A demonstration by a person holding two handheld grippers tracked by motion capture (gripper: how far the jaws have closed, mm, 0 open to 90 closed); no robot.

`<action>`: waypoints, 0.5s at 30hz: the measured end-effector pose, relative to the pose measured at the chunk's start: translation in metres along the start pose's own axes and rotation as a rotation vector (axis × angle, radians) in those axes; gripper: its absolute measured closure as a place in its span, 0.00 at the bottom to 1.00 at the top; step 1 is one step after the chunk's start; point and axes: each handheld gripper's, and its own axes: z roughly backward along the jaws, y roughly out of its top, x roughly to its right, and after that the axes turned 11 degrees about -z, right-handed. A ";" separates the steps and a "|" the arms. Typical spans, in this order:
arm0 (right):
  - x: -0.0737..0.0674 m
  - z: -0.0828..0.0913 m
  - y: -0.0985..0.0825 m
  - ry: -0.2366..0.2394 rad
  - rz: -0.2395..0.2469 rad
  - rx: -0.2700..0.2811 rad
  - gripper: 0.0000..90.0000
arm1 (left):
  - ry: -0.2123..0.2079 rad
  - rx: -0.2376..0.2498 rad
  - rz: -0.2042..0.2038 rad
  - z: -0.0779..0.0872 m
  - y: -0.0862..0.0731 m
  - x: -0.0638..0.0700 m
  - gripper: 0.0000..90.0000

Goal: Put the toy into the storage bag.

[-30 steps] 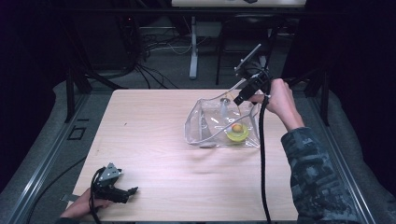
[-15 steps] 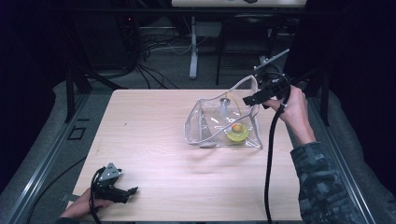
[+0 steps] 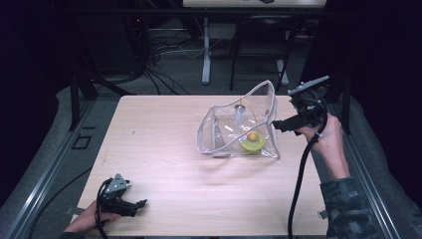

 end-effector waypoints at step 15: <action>0.022 -0.023 -0.055 0.017 -0.117 -0.017 0.00 | 0.002 -0.001 -0.004 0.000 0.000 0.000 0.00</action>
